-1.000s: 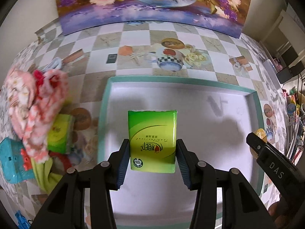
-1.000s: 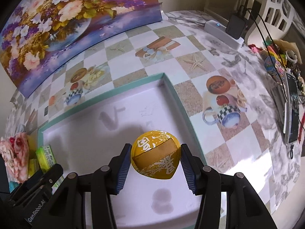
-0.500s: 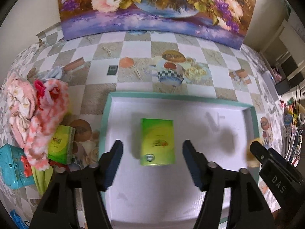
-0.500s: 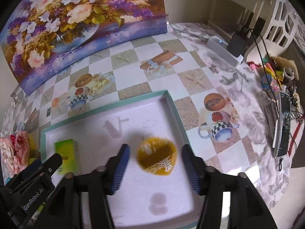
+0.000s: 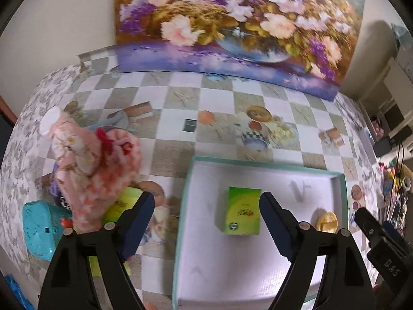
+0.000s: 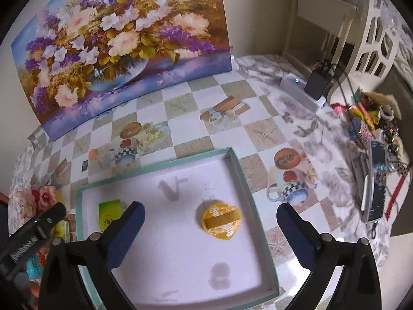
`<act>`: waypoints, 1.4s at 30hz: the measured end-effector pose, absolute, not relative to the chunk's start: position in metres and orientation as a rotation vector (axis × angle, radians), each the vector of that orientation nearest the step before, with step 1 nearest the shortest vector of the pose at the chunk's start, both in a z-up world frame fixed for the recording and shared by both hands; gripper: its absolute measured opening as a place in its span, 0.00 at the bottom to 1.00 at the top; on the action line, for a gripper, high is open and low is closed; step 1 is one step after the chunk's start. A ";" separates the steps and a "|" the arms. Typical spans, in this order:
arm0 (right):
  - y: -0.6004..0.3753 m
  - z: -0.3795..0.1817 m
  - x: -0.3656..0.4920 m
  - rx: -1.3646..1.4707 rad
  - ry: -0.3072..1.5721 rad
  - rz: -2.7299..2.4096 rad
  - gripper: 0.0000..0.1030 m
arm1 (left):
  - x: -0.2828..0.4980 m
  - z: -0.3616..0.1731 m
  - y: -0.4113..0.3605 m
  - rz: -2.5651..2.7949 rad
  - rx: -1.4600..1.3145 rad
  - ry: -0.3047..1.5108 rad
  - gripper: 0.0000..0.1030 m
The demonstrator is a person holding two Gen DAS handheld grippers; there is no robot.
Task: Organize soft objects
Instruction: 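Move both grippers back toward the pile of items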
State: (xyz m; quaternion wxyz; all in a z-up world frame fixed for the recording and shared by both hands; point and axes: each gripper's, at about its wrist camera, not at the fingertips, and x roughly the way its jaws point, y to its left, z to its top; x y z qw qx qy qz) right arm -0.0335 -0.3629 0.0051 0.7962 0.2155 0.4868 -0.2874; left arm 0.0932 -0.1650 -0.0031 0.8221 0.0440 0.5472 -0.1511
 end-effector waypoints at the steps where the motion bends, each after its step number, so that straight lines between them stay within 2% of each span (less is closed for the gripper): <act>1: -0.363 0.002 -0.033 0.470 1.054 -0.614 1.00 | 0.094 -0.002 -0.162 -0.314 0.092 1.161 0.82; 8: -0.355 -0.003 -0.029 0.463 1.071 -0.609 1.00 | 0.105 -0.007 -0.141 -0.255 0.076 1.166 0.82; 10: -0.351 -0.005 -0.026 0.456 1.080 -0.603 1.00 | 0.108 -0.011 -0.137 -0.240 0.091 1.169 0.90; 19: -0.327 -0.017 -0.009 0.432 1.131 -0.567 1.00 | 0.117 -0.025 -0.121 -0.226 0.079 1.204 0.91; 34: -0.265 -0.007 0.026 0.445 1.068 -0.427 1.00 | 0.133 0.023 -0.054 -0.163 0.067 1.134 0.91; 42: -0.227 -0.013 0.047 0.466 1.080 -0.337 1.00 | 0.144 0.027 -0.012 -0.079 0.050 1.128 0.91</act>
